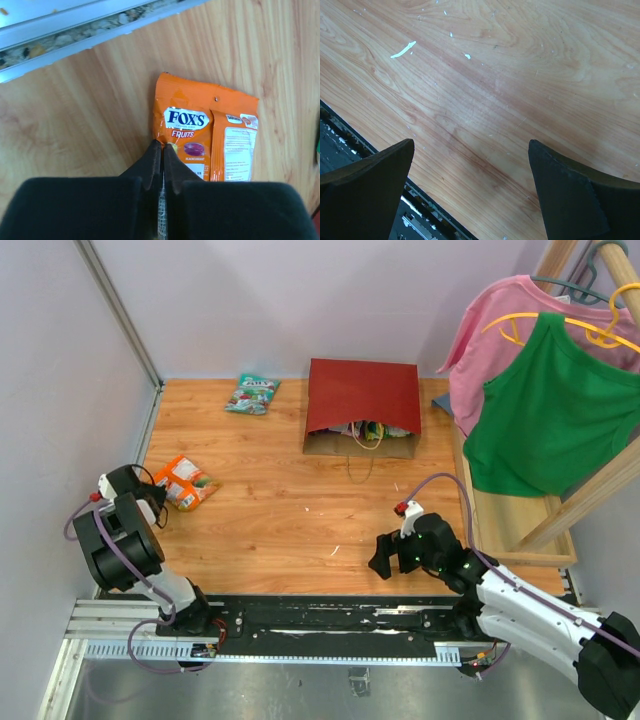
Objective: Take the snacks out of the paper bag
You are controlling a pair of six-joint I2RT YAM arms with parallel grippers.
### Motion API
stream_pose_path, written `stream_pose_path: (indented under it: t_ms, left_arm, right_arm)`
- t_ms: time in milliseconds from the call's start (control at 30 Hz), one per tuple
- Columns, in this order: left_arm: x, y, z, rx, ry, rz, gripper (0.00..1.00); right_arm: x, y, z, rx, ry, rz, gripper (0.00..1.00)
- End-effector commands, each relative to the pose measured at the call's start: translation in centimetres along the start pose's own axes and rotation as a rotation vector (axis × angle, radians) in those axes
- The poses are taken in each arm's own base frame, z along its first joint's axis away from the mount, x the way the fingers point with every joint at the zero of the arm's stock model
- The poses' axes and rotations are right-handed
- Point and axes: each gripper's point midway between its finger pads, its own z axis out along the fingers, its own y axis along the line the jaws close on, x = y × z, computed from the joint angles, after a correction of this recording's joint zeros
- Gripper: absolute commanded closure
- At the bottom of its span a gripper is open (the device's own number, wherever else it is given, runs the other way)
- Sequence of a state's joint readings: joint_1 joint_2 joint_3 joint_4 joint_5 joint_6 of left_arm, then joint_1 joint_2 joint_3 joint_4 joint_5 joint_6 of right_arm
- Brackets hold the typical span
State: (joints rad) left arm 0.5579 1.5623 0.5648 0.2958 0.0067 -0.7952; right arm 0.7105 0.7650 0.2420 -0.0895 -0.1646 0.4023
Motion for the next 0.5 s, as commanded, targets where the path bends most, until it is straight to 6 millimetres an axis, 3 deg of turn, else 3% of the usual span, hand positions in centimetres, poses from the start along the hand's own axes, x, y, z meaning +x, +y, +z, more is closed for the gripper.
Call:
stream_pose_path:
  t_ms: [0, 167, 333, 467]
  left_arm:
    - [2.1, 0.7, 0.3, -0.005, 0.093, 0.016, 0.99]
    - [-0.3, -1.9, -1.8, 0.059, 0.029, 0.012, 1.0]
    - [-5.5, -4.7, -7.4, 0.047, -0.192, 0.042, 1.0]
    - [-9.5, -5.4, -11.8, -0.013, -0.383, 0.047, 1.0]
  right_arm:
    - [-0.6, -0.3, 0.2, 0.01, -0.034, 0.018, 0.02]
    - [-0.7, -0.2, 0.1, 0.003, -0.038, 0.014, 0.02]
    - [-0.8, -0.1, 0.1, -0.006, -0.046, 0.011, 0.02]
    - [-0.8, 0.2, 0.1, -0.022, -0.046, 0.003, 0.02]
